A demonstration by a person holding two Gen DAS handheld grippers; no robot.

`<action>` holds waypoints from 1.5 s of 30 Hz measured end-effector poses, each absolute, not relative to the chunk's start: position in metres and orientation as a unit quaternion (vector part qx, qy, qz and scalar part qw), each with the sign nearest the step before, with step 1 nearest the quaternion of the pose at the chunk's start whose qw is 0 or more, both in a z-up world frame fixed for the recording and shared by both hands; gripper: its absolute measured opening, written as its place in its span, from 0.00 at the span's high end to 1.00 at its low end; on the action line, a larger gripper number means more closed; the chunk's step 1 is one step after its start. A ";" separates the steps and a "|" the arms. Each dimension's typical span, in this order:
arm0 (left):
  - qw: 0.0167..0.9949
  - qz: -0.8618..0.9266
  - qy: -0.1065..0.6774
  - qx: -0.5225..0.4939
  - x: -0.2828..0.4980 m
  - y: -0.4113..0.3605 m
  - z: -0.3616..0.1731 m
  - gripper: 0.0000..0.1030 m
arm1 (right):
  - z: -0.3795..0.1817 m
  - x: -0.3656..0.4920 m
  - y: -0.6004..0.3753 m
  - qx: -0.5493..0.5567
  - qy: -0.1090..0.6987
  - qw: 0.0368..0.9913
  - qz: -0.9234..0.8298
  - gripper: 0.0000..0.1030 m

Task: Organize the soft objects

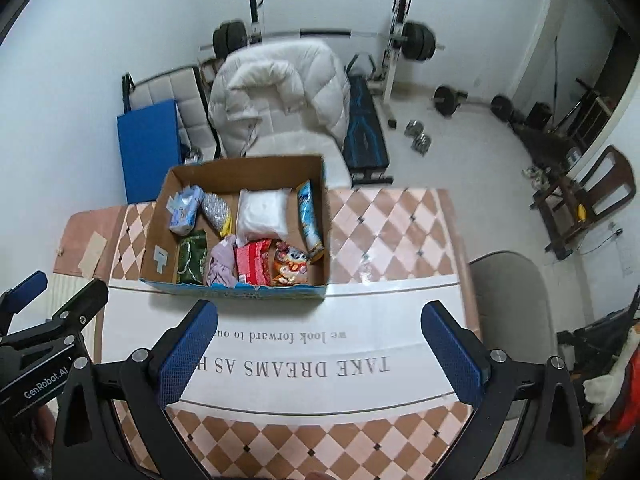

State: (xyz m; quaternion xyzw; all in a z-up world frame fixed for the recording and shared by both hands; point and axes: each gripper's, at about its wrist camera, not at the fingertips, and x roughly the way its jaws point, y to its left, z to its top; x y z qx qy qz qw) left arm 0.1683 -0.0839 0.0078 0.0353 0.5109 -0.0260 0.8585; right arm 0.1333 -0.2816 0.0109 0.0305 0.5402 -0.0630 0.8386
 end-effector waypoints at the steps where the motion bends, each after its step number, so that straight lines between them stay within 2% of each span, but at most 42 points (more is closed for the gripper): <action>1: 0.861 -0.028 0.507 0.037 0.162 -0.084 0.015 0.02 | 0.019 0.125 -0.281 0.028 0.534 0.843 -0.065 0.00; 11: 0.874 -0.031 0.485 0.021 0.121 -0.073 0.061 0.02 | 0.083 0.062 -0.274 0.026 0.491 0.869 -0.050 0.00; 26: 0.877 -0.033 0.480 0.021 0.084 -0.076 0.080 0.02 | 0.120 0.015 -0.263 0.017 0.478 0.877 -0.037 0.00; 45: 0.892 -0.003 0.450 0.031 0.101 -0.072 0.081 0.00 | 0.126 0.048 -0.263 -0.007 0.446 0.893 -0.066 0.00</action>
